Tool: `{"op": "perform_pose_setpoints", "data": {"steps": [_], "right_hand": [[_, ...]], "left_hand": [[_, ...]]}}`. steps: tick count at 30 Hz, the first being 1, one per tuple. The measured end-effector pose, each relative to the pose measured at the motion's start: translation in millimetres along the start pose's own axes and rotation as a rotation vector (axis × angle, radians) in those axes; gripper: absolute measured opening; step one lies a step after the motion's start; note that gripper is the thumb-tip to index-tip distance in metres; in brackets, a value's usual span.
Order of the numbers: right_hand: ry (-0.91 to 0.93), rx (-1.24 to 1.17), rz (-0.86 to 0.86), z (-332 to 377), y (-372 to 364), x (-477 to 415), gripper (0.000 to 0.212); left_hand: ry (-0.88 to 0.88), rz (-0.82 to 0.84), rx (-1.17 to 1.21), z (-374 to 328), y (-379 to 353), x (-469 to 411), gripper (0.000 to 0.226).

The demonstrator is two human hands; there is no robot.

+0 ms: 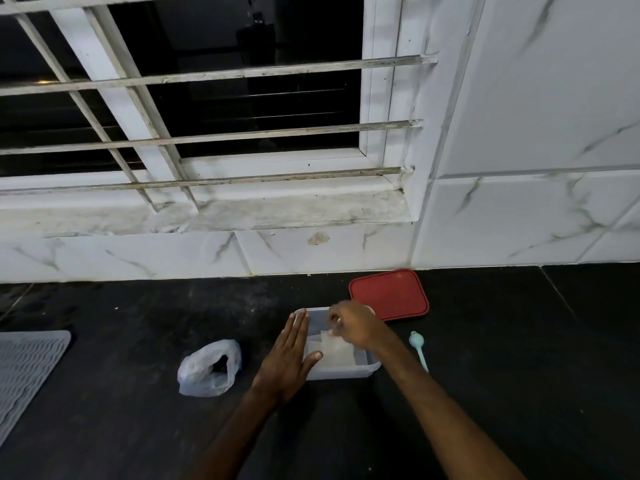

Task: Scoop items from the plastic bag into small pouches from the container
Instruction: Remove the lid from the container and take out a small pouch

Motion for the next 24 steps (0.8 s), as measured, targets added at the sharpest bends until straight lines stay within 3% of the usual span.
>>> {"op": "perform_pose_setpoints", "data": {"steps": [3, 7, 11, 14, 17, 19, 21, 24], "right_hand": [[-0.128, 0.316, 0.105, -2.4, -26.3, -6.8, 0.051], [-0.21, 0.351, 0.08, -4.0, -36.9, -12.1, 0.053], [-0.176, 0.193, -0.037, -5.4, -32.6, -6.4, 0.034], [-0.142, -0.068, -0.18, -3.9, -10.2, 2.4, 0.017], [-0.131, -0.34, -0.289, 0.3, 16.7, 12.6, 0.012], [-0.098, -0.508, -0.31, 6.3, 25.9, 20.2, 0.012], [-0.091, -0.621, -0.307, 7.4, 28.2, 25.5, 0.011], [-0.07, -0.651, -0.282, 5.6, 27.1, 30.5, 0.007]], "left_hand": [[0.022, 0.007, 0.008, 0.1, -5.7, 0.9, 0.092], [0.033, -0.007, 0.007, -0.3, -4.6, 0.9, 0.089], [0.076, -0.01, 0.122, -3.9, -0.3, 3.2, 0.071], [0.142, -0.074, 0.44, -5.3, 9.0, 3.7, 0.068], [0.254, -0.217, 0.683, -8.6, 20.6, 0.9, 0.059], [0.285, -0.255, 0.77, -12.7, 28.1, -3.4, 0.053], [0.293, -0.263, 0.797, -19.3, 36.9, -8.5, 0.032], [0.282, -0.328, 0.855, -26.1, 52.4, -12.6, 0.009]]}}
Point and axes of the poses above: each hand's wrist, its own x-axis away from the middle knuckle, its own y-axis out of the back of the hand, z = x × y, the point moved 1 cm from there along -x, towards the middle knuckle, and after that the axes turned 4 degrees about -x, right-handed, at the moved point
